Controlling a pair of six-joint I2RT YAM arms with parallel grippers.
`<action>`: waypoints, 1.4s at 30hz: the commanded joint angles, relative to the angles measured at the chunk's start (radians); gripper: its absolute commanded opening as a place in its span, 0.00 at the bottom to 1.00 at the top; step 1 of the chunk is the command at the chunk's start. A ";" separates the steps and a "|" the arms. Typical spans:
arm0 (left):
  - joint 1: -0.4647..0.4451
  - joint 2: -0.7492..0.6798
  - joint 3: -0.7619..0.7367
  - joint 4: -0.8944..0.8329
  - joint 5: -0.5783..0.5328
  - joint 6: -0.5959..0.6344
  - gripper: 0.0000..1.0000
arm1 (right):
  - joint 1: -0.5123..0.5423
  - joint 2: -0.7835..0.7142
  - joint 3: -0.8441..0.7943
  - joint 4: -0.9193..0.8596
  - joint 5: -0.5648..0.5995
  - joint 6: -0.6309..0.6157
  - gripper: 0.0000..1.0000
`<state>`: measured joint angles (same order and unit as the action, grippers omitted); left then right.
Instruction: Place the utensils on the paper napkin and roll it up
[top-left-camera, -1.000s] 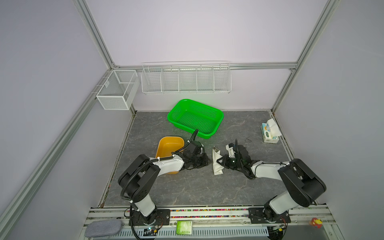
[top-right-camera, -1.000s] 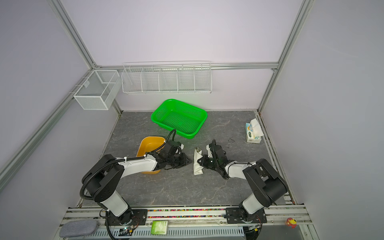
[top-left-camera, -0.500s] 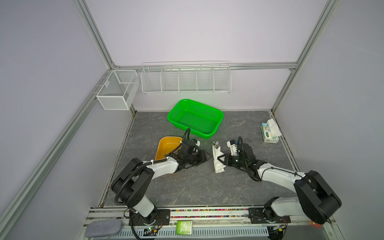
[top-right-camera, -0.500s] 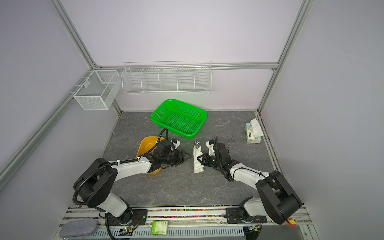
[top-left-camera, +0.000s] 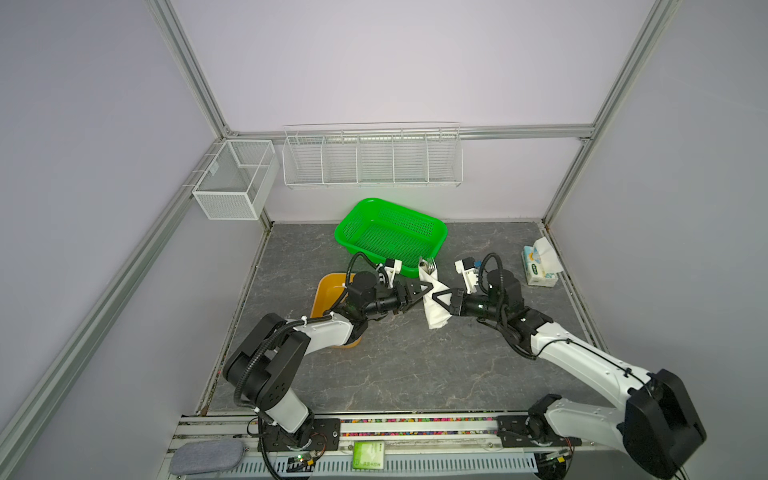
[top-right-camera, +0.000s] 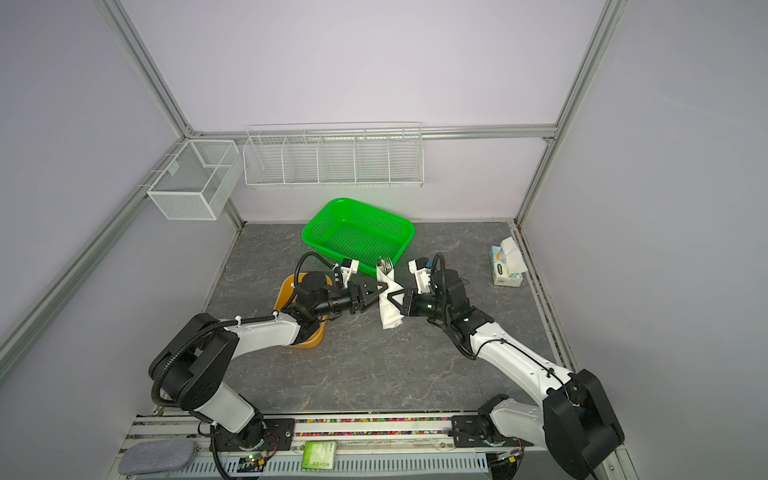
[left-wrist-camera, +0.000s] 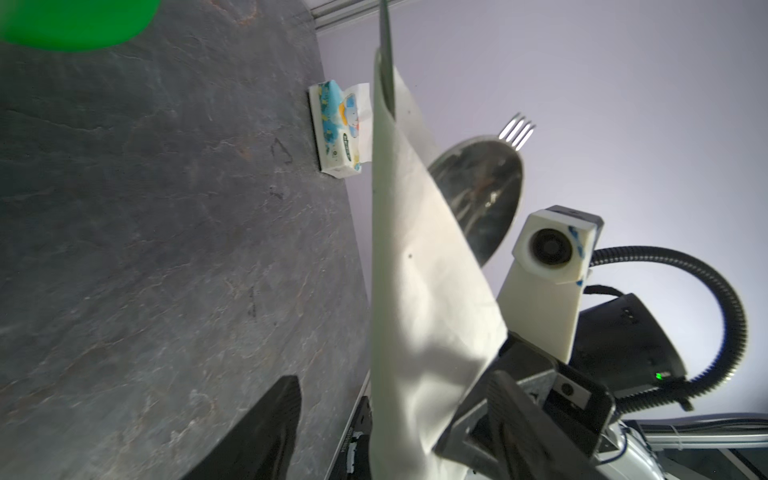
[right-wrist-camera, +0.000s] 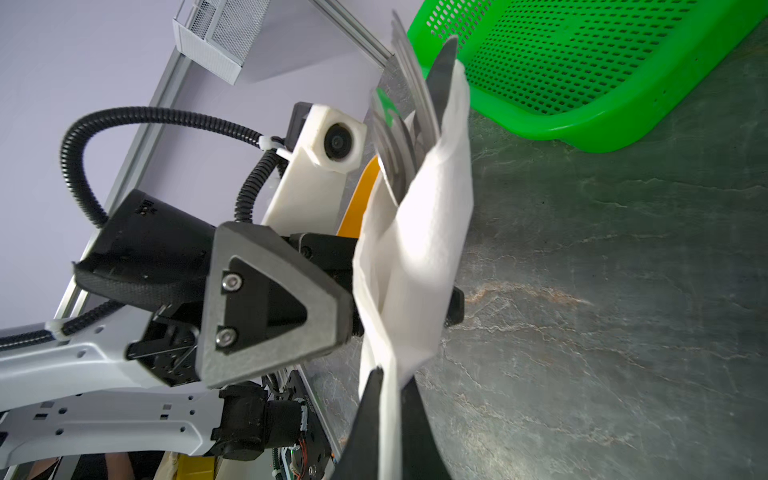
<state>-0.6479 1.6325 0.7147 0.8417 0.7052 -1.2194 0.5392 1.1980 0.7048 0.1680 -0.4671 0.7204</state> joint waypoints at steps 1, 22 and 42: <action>0.001 0.024 -0.006 0.206 0.051 -0.105 0.72 | -0.003 -0.030 0.030 0.006 -0.042 -0.017 0.07; -0.021 0.087 0.047 0.322 0.112 -0.173 0.68 | -0.004 -0.017 0.038 0.131 -0.134 0.055 0.07; -0.025 0.085 0.054 0.364 0.064 -0.181 0.32 | -0.004 -0.005 0.035 0.119 -0.160 0.057 0.09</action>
<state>-0.6685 1.7096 0.7441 1.1542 0.7776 -1.3857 0.5385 1.1858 0.7136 0.2386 -0.6037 0.7704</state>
